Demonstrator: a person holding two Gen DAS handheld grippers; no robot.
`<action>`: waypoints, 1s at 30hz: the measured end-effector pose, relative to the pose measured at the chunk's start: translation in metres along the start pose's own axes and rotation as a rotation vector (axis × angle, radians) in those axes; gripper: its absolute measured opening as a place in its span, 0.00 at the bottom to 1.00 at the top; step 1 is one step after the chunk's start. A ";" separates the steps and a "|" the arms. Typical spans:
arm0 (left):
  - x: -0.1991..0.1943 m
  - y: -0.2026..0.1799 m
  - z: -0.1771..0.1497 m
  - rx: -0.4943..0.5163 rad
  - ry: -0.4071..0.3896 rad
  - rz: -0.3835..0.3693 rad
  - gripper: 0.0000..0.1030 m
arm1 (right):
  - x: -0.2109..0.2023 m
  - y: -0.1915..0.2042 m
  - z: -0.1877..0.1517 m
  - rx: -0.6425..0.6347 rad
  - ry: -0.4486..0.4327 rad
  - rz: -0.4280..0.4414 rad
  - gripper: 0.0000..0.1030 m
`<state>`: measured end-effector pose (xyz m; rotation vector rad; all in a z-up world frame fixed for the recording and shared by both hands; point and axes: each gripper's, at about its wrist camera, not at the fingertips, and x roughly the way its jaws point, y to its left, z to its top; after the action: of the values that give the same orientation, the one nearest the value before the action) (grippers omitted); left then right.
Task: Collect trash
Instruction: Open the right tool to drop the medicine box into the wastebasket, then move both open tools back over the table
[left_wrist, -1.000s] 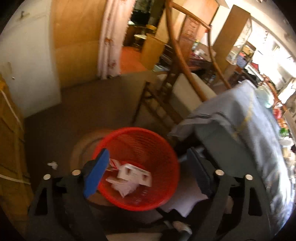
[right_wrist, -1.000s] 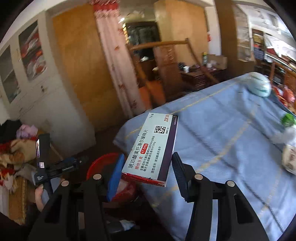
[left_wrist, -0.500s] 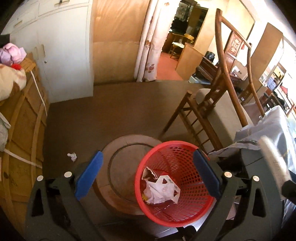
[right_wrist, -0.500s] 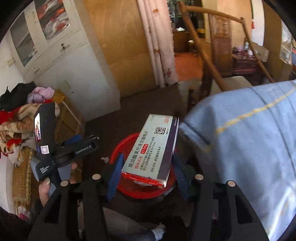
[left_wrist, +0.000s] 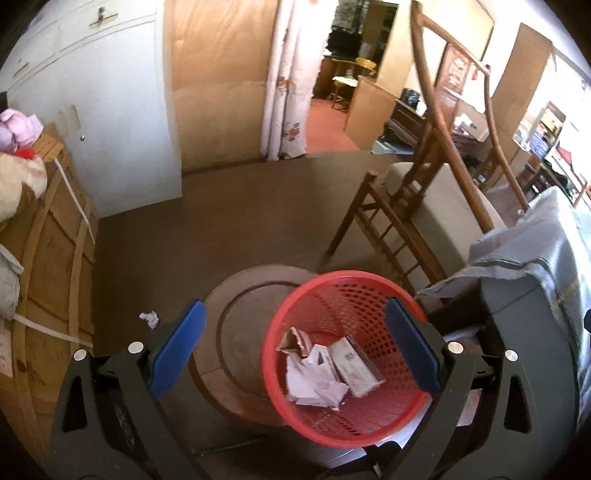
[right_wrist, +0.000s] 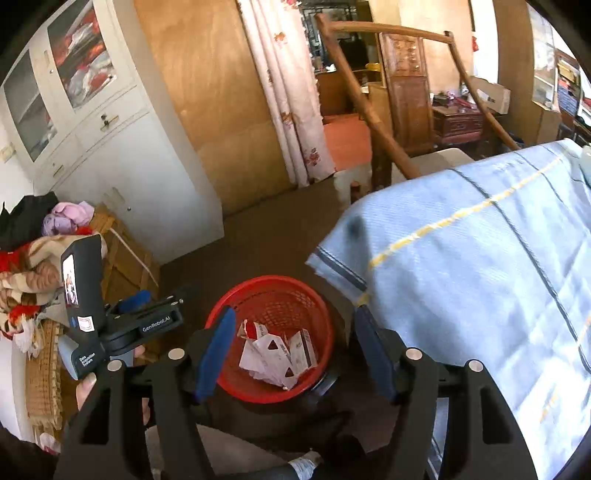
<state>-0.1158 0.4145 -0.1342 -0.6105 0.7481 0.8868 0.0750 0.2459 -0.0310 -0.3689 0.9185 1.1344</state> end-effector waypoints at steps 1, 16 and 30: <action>-0.003 -0.004 0.000 0.009 -0.005 -0.007 0.91 | -0.005 -0.001 -0.003 0.004 -0.009 -0.002 0.65; -0.089 -0.085 -0.022 0.235 -0.162 -0.132 0.93 | -0.127 -0.031 -0.060 0.096 -0.261 -0.097 0.75; -0.172 -0.182 -0.079 0.528 -0.246 -0.310 0.93 | -0.246 -0.088 -0.150 0.263 -0.543 -0.277 0.88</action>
<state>-0.0579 0.1875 -0.0169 -0.1356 0.6085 0.4373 0.0582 -0.0420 0.0559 0.0341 0.5055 0.7851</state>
